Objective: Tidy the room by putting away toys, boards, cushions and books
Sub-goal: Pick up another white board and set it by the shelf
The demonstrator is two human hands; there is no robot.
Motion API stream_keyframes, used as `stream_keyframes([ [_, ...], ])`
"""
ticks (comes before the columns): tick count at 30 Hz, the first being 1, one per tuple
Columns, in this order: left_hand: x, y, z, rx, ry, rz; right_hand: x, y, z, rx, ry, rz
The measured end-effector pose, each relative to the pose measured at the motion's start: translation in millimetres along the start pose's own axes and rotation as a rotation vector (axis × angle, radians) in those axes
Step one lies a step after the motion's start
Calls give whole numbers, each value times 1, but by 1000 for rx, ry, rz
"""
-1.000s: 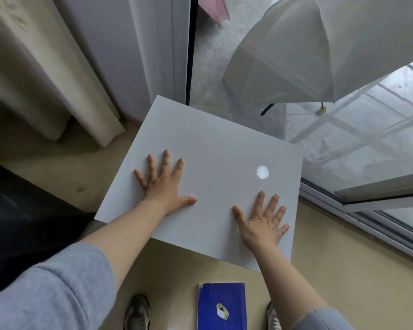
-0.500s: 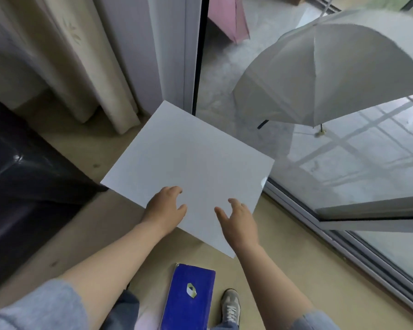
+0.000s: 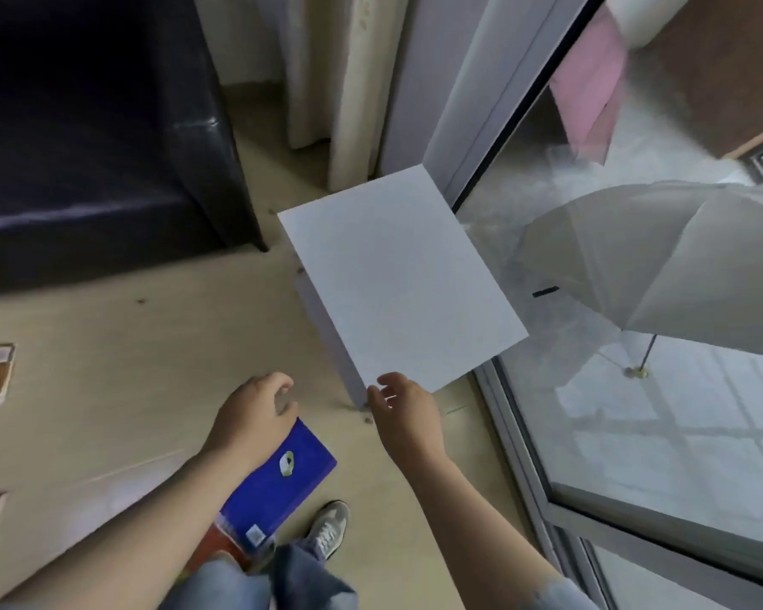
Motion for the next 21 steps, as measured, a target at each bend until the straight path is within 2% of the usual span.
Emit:
stream_keyframes([
  [8,-55,-126,93,236,-70,-52,-95,-49,-31,161,-168,191],
  [17,-155,-236,179,303,-122,-154,-219,-84,-128,210,-296,288],
  [21,-195,-232,223,293,-111,-178,-273,-60,-163,191,-317,304],
])
Point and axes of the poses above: each hand's wrist, its own y-axis towards the middle knuckle, its own x-axis out of the back of the hand, z = x × y, the point moved 4 cm from there along y, towards the middle knuckle, and after that the axes turned 12 degrees about -x, right-handed, at the moved point
